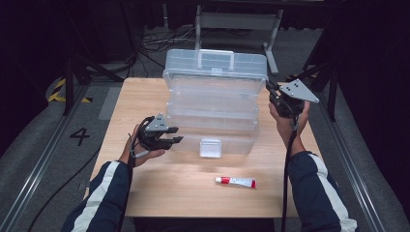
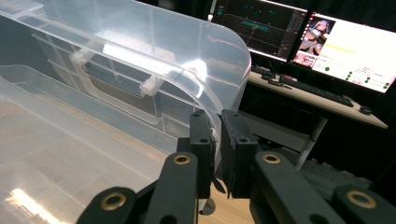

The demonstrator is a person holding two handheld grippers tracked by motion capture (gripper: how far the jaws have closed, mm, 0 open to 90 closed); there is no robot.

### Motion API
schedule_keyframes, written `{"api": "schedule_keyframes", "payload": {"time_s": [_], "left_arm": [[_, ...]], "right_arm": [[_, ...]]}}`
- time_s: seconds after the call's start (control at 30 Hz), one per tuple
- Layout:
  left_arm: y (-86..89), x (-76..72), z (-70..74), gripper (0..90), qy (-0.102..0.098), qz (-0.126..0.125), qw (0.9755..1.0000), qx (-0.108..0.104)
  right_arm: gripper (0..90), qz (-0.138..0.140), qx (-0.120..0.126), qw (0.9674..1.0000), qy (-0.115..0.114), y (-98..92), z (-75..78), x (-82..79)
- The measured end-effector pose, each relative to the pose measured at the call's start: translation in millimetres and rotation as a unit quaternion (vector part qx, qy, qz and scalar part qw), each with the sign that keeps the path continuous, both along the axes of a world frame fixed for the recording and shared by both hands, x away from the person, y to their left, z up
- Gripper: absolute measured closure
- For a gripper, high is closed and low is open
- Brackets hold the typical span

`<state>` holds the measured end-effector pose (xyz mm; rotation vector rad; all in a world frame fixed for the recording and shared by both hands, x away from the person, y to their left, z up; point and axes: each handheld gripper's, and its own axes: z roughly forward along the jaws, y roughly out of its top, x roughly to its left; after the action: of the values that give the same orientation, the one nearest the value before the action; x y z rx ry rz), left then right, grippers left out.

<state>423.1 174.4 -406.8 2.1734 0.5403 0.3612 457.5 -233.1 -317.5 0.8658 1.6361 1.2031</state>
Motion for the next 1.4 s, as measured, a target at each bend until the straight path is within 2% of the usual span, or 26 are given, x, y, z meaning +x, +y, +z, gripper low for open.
{"api": "schedule_keyframes", "payload": {"time_s": [0.03, 0.07, 0.13, 0.2, 0.5, 0.6, 0.7, 1.03, 1.17, 1.3, 1.4], "left_arm": [[0.3, 0.0, -0.1, 59.8, 0.000, -0.001, 1.0000, -0.001], [0.6, 0.3, -0.3, 60.0, 0.001, 0.000, 1.0000, -0.002], [1.1, 1.2, -0.4, 61.4, 0.003, 0.000, 1.0000, -0.005], [1.4, 1.2, -0.5, 61.5, 0.002, 0.001, 1.0000, -0.007], [-1.9, 2.1, -0.9, 62.5, 0.002, -0.009, 1.0000, -0.002], [-4.5, 2.1, -1.1, 62.5, 0.001, -0.009, 1.0000, 0.000], [-4.8, 2.3, -1.1, 62.3, -0.001, -0.010, 0.9999, 0.001], [-6.0, 5.0, -3.4, 61.4, 0.002, -0.020, 0.9998, -0.003], [-12.4, 6.7, -7.6, 62.1, 0.003, -0.031, 0.9993, 0.018], [-16.7, 7.6, -7.8, 64.0, -0.001, -0.041, 0.9989, 0.022], [-16.7, 10.1, -6.7, 65.2, 0.010, -0.048, 0.9986, 0.022]], "right_arm": [[79.4, -0.002, -0.006, 1.0000, 0.004, 0.0, -0.8, 2.0], [72.3, -0.009, -0.006, 0.9999, 0.008, -0.3, -2.5, 4.9], [74.9, 0.002, 0.001, 0.9998, 0.019, -1.5, -5.1, 9.5], [77.2, 0.000, -0.003, 0.9997, 0.023, 1.0, -4.8, 13.9], [84.0, -0.049, -0.013, 0.9987, 0.000, 11.8, -3.7, 20.5], [84.7, -0.055, -0.007, 0.9985, 0.004, 12.0, -1.4, 26.3], [84.8, -0.055, -0.006, 0.9985, 0.006, 12.4, 0.4, 30.1], [85.2, -0.045, 0.014, 0.9983, 0.035, 8.6, 10.9, 50.8], [85.2, -0.035, 0.014, 0.9982, 0.047, 5.6, 14.6, 59.3], [85.2, -0.025, 0.017, 0.9979, 0.057, 2.3, 17.6, 66.8], [85.1, -0.024, 0.012, 0.9976, 0.063, 2.5, 20.0, 69.9]]}}
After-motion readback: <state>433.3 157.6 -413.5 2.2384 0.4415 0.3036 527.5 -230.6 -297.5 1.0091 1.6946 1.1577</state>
